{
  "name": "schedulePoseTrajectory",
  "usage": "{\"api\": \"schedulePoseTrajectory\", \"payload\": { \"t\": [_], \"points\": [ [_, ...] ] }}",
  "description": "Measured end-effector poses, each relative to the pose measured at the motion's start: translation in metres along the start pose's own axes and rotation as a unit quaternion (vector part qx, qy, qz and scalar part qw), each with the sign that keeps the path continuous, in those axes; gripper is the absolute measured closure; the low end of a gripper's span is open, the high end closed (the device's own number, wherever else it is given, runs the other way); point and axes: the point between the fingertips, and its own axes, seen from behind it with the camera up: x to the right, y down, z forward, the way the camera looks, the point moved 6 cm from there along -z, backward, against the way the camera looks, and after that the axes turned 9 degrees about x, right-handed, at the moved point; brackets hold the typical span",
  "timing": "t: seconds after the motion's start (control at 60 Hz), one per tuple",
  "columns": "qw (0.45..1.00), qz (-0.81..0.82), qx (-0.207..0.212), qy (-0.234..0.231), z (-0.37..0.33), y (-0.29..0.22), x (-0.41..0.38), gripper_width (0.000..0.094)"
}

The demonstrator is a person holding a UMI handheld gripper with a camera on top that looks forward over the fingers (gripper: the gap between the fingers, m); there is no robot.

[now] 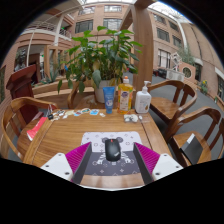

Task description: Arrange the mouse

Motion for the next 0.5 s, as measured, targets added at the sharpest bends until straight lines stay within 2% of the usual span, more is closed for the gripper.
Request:
{"api": "schedulePoseTrajectory", "payload": {
  "t": [0.1, 0.25, 0.5],
  "points": [
    [0.999, -0.011, 0.030, 0.009, -0.051, -0.017, -0.001, 0.0080],
    [0.999, -0.021, 0.049, 0.009, -0.111, -0.022, -0.007, 0.0078],
    [0.998, -0.020, 0.054, 0.003, -0.179, -0.013, -0.016, 0.0079]
  ]
}}
